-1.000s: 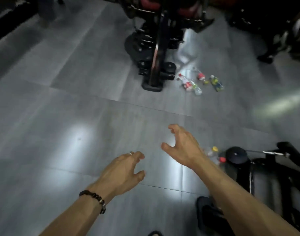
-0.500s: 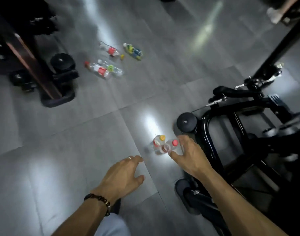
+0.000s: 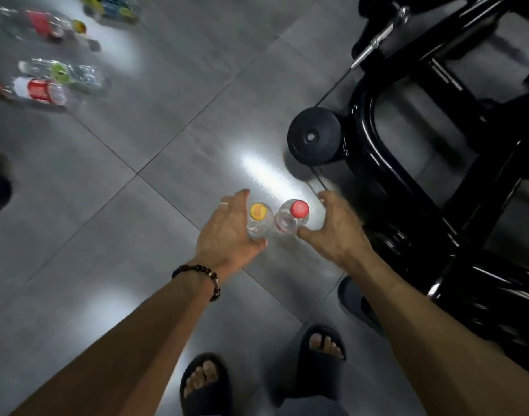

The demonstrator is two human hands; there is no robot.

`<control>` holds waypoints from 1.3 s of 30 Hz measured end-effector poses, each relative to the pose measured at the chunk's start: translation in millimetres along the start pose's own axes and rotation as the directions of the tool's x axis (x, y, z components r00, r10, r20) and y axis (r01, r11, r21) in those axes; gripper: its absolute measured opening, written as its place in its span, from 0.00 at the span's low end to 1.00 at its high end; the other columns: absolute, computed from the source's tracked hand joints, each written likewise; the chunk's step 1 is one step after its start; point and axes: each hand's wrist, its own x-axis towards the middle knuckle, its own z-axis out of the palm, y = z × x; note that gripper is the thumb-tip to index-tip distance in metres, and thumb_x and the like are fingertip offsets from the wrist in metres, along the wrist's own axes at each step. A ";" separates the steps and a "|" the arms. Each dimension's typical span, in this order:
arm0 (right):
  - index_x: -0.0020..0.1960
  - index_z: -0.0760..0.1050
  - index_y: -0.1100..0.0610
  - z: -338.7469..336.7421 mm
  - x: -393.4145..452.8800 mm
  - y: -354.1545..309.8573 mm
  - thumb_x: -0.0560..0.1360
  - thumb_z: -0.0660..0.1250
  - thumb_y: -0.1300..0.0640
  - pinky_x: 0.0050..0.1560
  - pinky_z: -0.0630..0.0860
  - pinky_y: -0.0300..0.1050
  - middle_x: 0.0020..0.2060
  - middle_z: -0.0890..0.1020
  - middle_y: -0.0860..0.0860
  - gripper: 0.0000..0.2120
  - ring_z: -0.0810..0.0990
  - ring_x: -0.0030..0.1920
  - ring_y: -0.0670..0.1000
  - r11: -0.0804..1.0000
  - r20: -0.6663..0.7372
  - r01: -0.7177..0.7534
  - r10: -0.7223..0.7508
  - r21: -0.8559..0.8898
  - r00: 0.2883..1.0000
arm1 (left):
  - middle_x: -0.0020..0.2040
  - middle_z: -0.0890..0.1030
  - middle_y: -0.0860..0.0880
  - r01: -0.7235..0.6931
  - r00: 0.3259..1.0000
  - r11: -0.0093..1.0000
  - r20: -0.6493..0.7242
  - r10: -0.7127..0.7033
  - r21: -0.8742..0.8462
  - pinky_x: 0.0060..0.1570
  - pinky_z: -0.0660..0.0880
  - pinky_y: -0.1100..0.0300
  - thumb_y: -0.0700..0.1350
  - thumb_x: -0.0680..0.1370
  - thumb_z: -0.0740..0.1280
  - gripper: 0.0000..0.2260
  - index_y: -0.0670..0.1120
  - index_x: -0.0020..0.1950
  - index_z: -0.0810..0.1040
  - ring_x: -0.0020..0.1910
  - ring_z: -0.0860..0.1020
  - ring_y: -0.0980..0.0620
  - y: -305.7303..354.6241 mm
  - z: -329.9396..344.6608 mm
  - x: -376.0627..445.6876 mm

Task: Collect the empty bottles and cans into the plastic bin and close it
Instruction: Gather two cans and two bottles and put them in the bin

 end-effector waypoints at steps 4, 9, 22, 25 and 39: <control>0.74 0.62 0.49 24.7 38.6 19.9 0.66 0.76 0.46 0.64 0.69 0.48 0.69 0.71 0.53 0.40 0.71 0.67 0.55 0.999 0.060 0.040 -0.040 0.011 0.997 | 0.63 0.72 0.48 -0.051 0.999 0.998 -0.019 0.050 -0.036 0.55 0.70 0.59 0.49 0.70 0.74 0.33 0.50 0.71 0.63 0.58 0.74 0.48 -9.7 30.9 38.5; 0.72 0.67 0.49 35.0 48.8 26.8 0.70 0.74 0.50 0.58 0.67 0.39 0.65 0.77 0.50 0.33 0.74 0.64 0.53 0.996 0.117 0.082 -0.086 0.041 0.989 | 0.50 0.77 0.48 -0.094 0.994 0.996 -0.064 0.094 -0.001 0.48 0.72 0.57 0.44 0.72 0.71 0.19 0.46 0.61 0.72 0.47 0.74 0.50 -11.4 34.5 55.9; 0.65 0.70 0.50 -11.8 -4.6 -53.8 0.69 0.74 0.46 0.53 0.71 0.43 0.57 0.79 0.48 0.27 0.77 0.57 0.51 0.985 0.164 0.169 -0.164 -0.018 0.973 | 0.47 0.79 0.49 0.086 0.991 0.972 -0.082 -0.106 -0.218 0.46 0.74 0.54 0.48 0.70 0.71 0.17 0.47 0.56 0.74 0.45 0.77 0.48 -20.6 -40.9 -51.7; 0.64 0.72 0.51 -18.3 -24.8 -97.6 0.69 0.74 0.47 0.51 0.68 0.40 0.57 0.79 0.49 0.26 0.77 0.57 0.51 0.963 0.230 0.265 -0.247 -0.052 0.942 | 0.48 0.79 0.51 0.145 0.973 0.951 -0.138 -0.188 -0.274 0.46 0.73 0.56 0.48 0.70 0.72 0.17 0.48 0.56 0.74 0.44 0.76 0.50 -20.9 -68.0 -95.1; 0.61 0.72 0.46 -24.8 -158.2 -252.9 0.68 0.69 0.43 0.55 0.75 0.48 0.54 0.78 0.48 0.22 0.77 0.55 0.52 0.595 0.613 0.791 -0.576 -0.140 0.541 | 0.52 0.78 0.51 0.368 0.685 0.740 -0.374 -0.625 -0.563 0.52 0.74 0.52 0.49 0.71 0.73 0.18 0.50 0.58 0.73 0.50 0.77 0.48 -0.5 -139.6 -300.6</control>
